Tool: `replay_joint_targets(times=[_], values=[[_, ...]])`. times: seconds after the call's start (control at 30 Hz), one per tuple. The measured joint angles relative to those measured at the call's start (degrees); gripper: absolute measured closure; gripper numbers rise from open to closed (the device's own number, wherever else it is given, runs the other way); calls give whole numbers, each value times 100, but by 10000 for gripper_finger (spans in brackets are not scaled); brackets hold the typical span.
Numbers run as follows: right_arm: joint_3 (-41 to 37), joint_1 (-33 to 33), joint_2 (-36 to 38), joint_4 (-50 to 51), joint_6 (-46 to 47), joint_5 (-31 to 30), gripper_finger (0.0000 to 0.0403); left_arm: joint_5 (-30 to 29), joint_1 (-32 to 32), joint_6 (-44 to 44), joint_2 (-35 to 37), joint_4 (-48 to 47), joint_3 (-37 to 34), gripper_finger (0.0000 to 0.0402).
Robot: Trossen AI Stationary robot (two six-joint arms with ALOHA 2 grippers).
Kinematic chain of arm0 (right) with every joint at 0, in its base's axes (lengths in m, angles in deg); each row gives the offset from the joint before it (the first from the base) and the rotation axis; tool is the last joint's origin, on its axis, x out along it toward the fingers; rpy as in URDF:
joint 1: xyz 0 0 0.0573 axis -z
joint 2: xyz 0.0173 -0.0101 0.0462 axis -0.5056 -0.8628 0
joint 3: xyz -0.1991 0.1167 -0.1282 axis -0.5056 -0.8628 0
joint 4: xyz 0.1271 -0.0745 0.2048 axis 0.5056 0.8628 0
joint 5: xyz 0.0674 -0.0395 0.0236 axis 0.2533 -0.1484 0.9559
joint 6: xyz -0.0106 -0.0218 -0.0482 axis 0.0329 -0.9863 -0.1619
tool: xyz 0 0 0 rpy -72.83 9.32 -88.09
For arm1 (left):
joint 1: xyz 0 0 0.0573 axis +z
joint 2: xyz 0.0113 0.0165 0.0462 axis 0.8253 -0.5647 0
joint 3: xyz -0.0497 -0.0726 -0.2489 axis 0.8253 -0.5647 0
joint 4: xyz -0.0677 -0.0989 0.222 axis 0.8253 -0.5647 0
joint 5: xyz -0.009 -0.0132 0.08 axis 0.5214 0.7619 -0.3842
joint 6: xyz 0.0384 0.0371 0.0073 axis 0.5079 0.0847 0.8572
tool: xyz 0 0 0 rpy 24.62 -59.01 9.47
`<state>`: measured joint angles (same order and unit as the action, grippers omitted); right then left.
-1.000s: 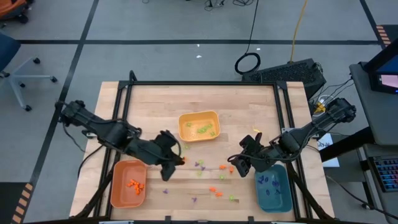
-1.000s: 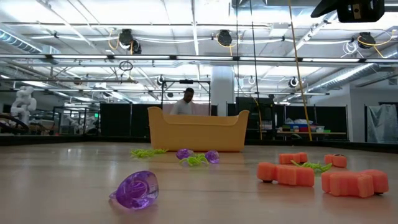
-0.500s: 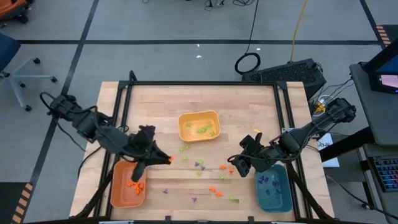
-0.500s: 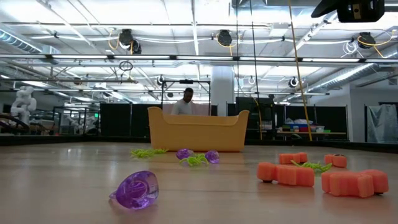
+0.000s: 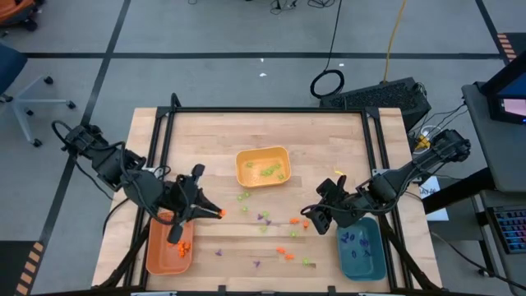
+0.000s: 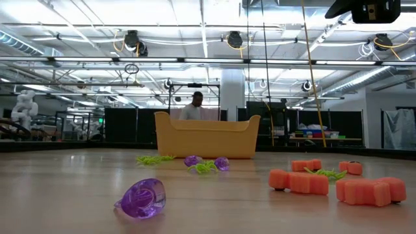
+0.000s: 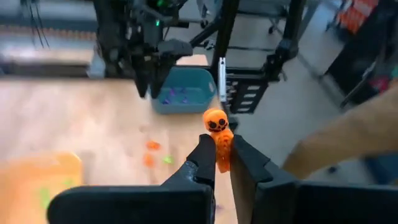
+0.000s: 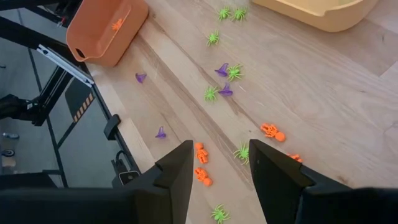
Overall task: Sort Halloween decoration
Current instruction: Put the orange skeleton toy into the orange bin
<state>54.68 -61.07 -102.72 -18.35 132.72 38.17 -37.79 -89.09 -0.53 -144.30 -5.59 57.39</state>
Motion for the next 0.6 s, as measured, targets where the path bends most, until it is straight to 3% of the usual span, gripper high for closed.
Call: replay_joint_targets(times=[0.33, 0.6], values=[[0, 0, 0, -4, 0, 11, 261, -151, 13, 3454, 0, 2, 0, 383], [0, 0, 0, -44, 0, 15, 261, -305, 11, 4077, -2, -33, 0, 383]])
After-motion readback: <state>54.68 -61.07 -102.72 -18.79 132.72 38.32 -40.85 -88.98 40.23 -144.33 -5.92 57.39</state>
